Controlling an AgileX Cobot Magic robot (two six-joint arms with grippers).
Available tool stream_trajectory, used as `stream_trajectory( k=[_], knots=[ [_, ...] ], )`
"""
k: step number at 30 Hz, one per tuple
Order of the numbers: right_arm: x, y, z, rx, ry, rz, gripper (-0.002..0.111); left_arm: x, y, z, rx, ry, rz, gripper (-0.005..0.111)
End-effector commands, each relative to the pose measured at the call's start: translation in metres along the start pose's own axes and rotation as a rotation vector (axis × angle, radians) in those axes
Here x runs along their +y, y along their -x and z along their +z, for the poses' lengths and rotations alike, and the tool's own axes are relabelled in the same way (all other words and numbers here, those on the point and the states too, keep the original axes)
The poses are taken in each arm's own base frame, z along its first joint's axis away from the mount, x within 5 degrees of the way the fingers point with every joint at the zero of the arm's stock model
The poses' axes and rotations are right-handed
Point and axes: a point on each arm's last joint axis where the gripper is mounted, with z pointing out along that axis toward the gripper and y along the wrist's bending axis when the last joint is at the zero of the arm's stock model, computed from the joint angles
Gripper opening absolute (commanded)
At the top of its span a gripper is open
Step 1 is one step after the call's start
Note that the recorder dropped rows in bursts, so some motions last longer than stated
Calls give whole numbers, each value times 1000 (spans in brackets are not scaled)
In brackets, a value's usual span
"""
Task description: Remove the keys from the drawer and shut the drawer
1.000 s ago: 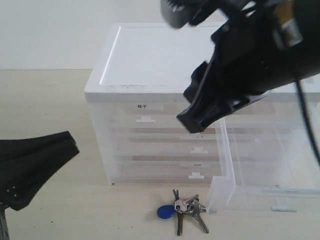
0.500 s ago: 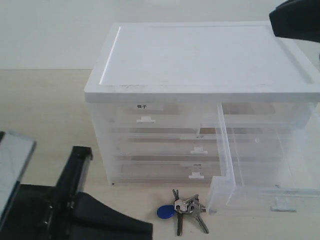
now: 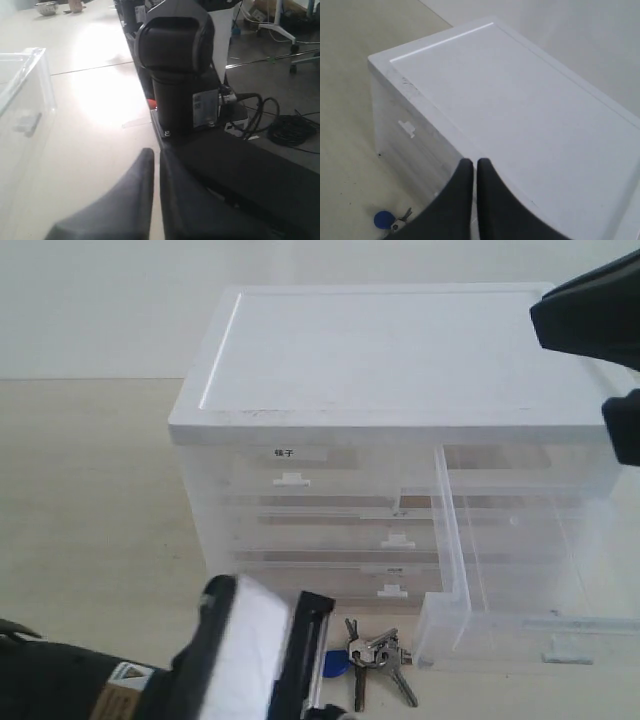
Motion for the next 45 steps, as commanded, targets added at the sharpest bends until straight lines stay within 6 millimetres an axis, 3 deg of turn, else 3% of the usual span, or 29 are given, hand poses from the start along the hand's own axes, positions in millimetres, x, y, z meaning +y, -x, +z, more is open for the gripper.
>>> stream_trajectory(
  k=[1,10,22,27,33,38,45],
  knots=[
    [-1,0,0,-10,-10,4,0,12,-2,25,2,5,-5,5],
    [-1,-1,0,4,-13,15,0,48,-13,45,34,210,-17,5],
    [-1,-2,0,7,-13,28,0,71,5,50,-25,341,26,5],
    [-1,-2,0,7,-13,31,0,90,10,51,26,465,32,5],
    [-1,-2,0,9,-12,33,0,93,16,49,-49,478,25,5],
    [-1,-2,0,9,-10,34,0,73,15,58,-52,259,28,5],
    [-1,-2,1,10,-17,25,0,70,-8,84,2,244,31,5]
  ],
)
